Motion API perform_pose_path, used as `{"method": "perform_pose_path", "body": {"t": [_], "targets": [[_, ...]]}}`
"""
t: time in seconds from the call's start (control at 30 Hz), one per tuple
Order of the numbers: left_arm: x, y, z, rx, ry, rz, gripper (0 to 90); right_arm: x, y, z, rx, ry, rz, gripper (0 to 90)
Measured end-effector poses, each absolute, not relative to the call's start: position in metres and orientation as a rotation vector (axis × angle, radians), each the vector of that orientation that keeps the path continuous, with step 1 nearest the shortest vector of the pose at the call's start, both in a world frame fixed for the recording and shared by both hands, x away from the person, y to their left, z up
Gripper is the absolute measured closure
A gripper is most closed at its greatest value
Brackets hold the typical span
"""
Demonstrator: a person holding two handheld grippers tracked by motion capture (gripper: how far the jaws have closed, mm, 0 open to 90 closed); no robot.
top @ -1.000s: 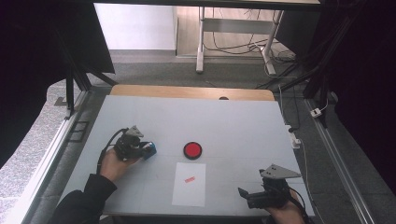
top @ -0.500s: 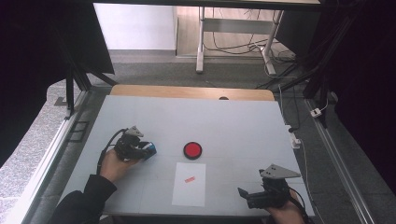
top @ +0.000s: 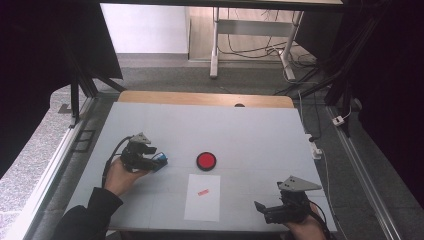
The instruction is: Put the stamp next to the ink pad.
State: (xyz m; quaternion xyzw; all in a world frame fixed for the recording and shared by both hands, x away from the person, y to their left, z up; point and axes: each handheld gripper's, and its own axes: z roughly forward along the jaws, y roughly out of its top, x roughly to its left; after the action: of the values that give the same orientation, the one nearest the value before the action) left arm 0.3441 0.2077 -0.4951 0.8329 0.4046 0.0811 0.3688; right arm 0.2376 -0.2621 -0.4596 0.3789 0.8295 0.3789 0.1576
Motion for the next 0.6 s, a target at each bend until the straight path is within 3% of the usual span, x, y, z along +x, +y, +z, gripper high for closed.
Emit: {"method": "perform_pose_path", "body": {"t": [0.2, 0.6], "targets": [[0.340, 0.209, -0.488, 2.102, 1.024, 0.195, 20.4, 0.238, -0.261, -0.460, 1.083, 2.380, 1.088, 0.0], [0.326, 0.205, -0.471, 2.040, 1.002, 0.145, 10.7, 0.238, -0.261, -0.460, 1.070, 2.392, 1.085, 0.0]]}}
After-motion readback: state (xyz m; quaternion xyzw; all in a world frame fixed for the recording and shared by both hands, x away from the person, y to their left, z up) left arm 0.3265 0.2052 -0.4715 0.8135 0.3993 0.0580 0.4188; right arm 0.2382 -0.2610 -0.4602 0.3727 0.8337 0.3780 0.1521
